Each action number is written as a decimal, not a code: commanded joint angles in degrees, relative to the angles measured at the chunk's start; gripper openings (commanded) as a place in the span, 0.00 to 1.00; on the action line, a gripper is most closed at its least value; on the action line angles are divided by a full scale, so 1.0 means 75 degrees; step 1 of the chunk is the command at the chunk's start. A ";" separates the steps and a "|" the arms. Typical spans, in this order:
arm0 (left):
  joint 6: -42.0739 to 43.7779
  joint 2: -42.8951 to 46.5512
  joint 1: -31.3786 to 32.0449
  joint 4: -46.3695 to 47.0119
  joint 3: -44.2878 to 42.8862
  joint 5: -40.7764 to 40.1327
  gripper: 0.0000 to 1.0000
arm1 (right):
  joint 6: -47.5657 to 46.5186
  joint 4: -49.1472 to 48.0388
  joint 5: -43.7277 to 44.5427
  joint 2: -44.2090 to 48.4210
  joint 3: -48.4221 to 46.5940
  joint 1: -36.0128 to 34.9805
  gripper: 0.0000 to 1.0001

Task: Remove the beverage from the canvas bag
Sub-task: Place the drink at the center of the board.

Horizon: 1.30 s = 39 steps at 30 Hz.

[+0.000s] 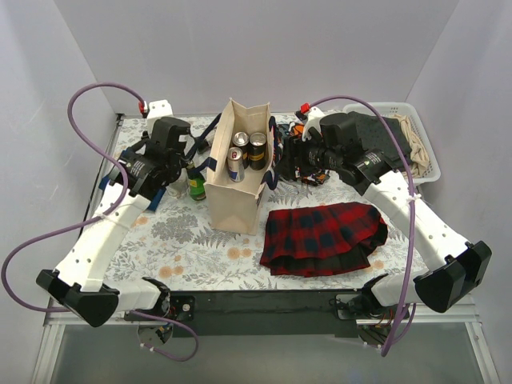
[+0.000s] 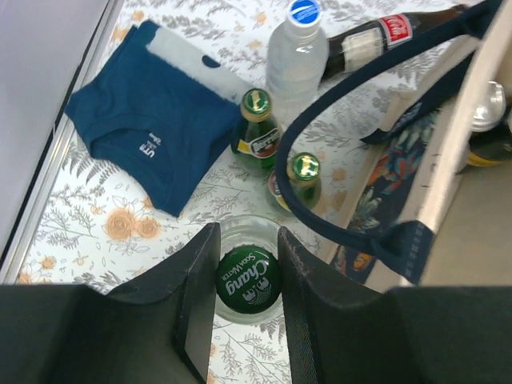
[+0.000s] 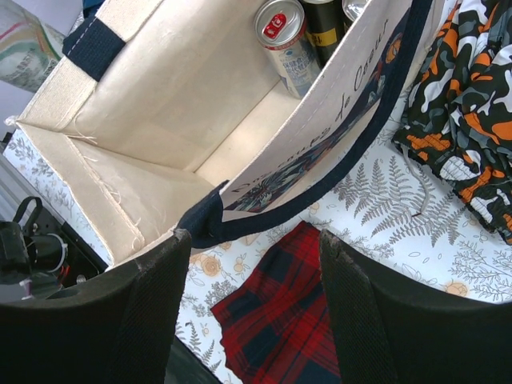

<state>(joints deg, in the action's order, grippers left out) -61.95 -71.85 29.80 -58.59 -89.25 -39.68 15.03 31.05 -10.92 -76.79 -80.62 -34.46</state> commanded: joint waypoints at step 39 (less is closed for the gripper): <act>0.0186 -0.0029 -0.2321 0.4823 0.3685 0.1213 0.00 | -0.0105 -0.0308 0.0143 0.0267 0.0179 0.0024 0.72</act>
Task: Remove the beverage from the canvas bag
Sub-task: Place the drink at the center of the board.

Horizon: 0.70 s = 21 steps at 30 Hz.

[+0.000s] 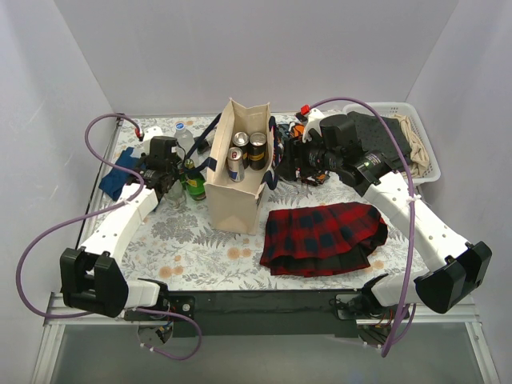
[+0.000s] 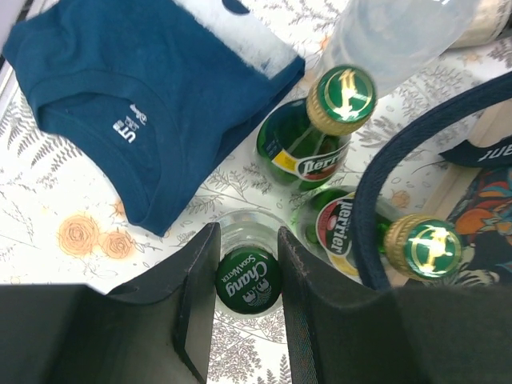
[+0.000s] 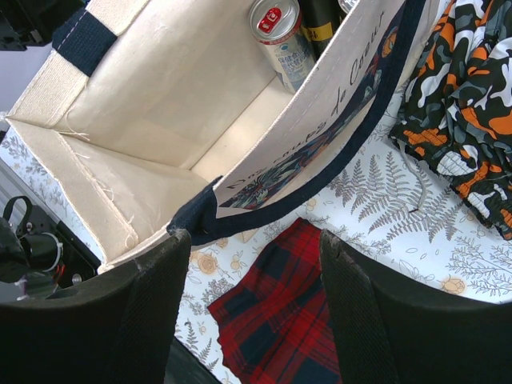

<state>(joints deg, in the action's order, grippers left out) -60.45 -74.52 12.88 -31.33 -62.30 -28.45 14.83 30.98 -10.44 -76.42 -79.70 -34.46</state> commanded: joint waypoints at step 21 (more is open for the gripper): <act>-0.0378 0.0373 -0.0112 0.1705 0.0983 -0.0766 0.00 | -0.0067 -0.0311 0.0126 0.0217 0.0127 0.0012 0.72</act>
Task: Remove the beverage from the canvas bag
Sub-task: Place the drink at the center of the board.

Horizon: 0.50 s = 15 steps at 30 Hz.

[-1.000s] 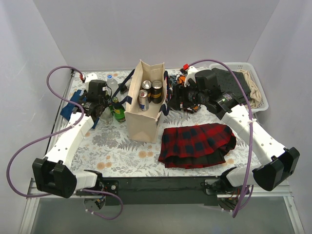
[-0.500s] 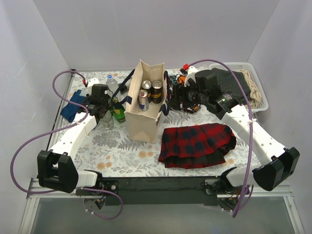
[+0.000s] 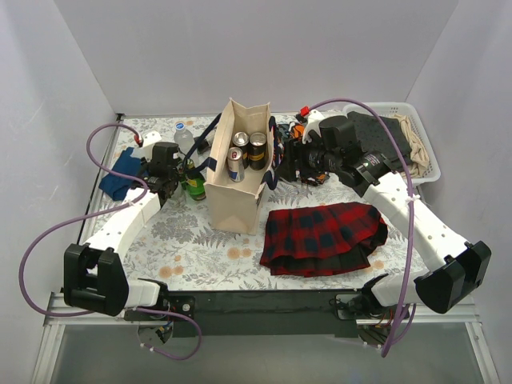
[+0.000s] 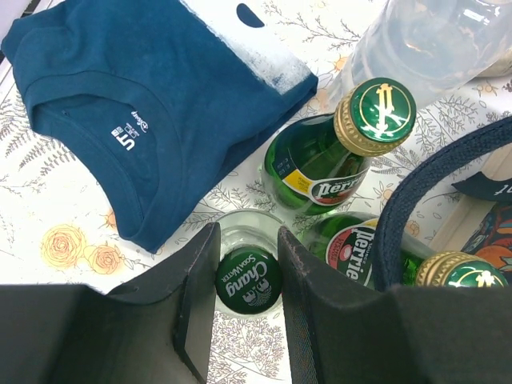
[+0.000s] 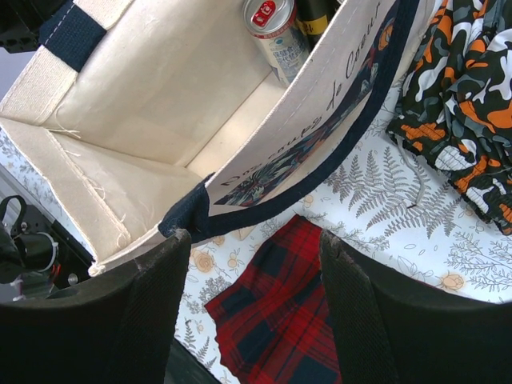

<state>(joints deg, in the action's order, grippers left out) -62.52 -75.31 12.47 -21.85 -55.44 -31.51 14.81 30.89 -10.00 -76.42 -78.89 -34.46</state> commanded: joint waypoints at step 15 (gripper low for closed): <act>-0.0066 0.0607 -0.0057 -0.0017 -0.0260 -0.0077 0.49 | -0.0052 -0.0311 0.0021 0.0240 0.0042 0.0012 0.72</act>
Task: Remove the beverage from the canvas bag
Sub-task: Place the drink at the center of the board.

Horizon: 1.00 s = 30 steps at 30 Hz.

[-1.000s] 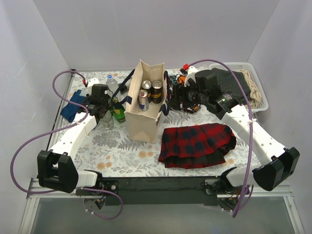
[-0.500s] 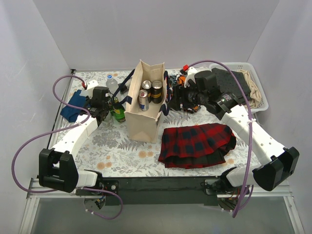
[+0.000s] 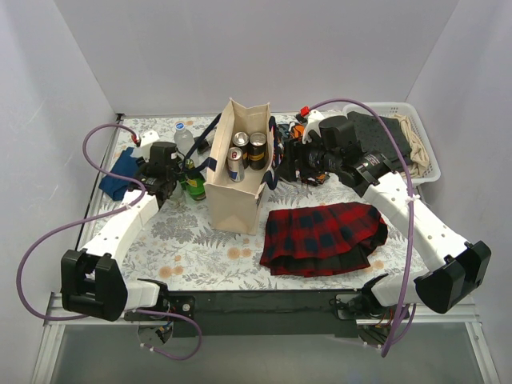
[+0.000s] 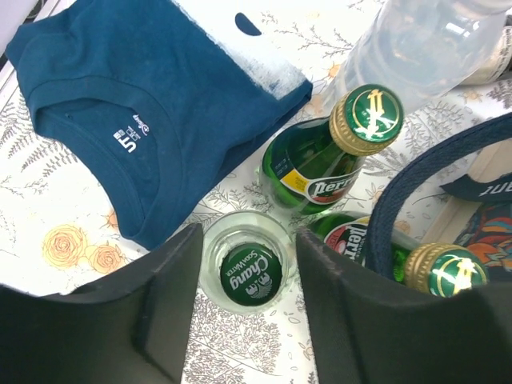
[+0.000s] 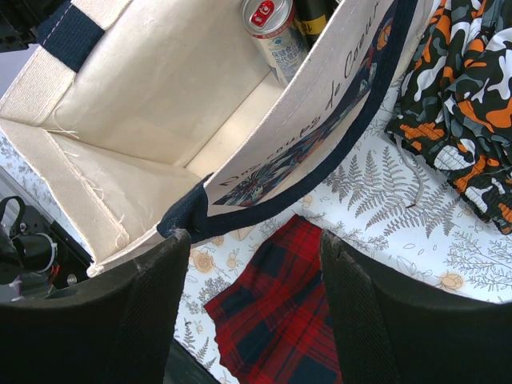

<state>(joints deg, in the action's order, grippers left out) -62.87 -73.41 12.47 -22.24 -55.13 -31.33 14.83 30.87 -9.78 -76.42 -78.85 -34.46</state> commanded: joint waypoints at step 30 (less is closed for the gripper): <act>0.2065 -0.2668 0.1101 -0.2833 -0.7389 0.5116 0.60 | -0.0360 -0.0390 -0.0126 -0.1070 -0.1615 0.0047 0.72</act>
<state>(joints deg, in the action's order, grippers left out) -52.27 -88.27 15.94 -36.10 -106.39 3.75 13.91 30.09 -10.87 -81.21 -86.76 -34.46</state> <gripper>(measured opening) 0.600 0.721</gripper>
